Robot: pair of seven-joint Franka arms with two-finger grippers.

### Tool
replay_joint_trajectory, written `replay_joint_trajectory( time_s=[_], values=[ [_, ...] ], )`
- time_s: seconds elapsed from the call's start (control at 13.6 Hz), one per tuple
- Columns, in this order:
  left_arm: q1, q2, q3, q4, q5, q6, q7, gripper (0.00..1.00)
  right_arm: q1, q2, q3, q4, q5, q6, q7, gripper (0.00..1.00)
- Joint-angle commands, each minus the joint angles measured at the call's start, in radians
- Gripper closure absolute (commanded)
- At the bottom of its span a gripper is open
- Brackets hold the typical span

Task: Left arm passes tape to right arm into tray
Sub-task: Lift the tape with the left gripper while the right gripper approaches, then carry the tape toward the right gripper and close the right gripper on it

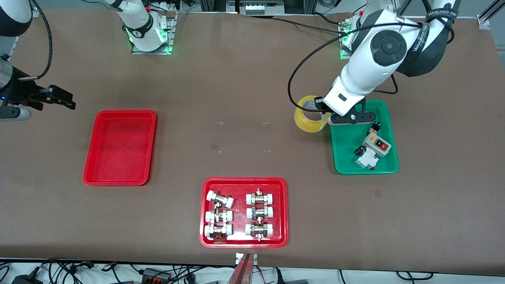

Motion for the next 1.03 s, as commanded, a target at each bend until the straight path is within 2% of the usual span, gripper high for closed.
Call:
replay_joint_trajectory(
  time_s=[0.0,0.15,0.29,0.66,0.81,0.88,0.95],
  values=[
    [0.000,0.047,-0.009,0.132,-0.098,-0.022,-0.015,1.00,0.053,0.039,0.003,-0.001,0.004,-0.010,-0.017,0.00],
    [-0.011,0.076,-0.011,0.144,-0.123,0.000,-0.026,1.00,0.080,0.059,0.003,0.000,0.033,-0.004,-0.017,0.00],
    [-0.087,0.166,-0.009,0.216,-0.137,0.079,-0.041,1.00,0.081,0.088,0.003,0.002,0.175,-0.001,-0.017,0.00],
    [-0.250,0.428,0.005,0.435,-0.125,0.111,-0.164,1.00,0.120,0.162,0.003,0.025,0.456,0.039,-0.022,0.00],
    [-0.323,0.478,0.031,0.462,-0.119,0.200,-0.244,1.00,0.121,0.185,0.003,0.026,0.638,0.041,-0.043,0.00],
    [-0.351,0.490,0.040,0.462,-0.119,0.251,-0.309,1.00,0.126,0.200,0.003,0.028,0.706,0.045,-0.057,0.00],
    [-0.361,0.499,0.043,0.462,-0.119,0.274,-0.326,1.00,0.136,0.214,0.005,0.032,0.737,0.062,-0.071,0.00]
  ],
)
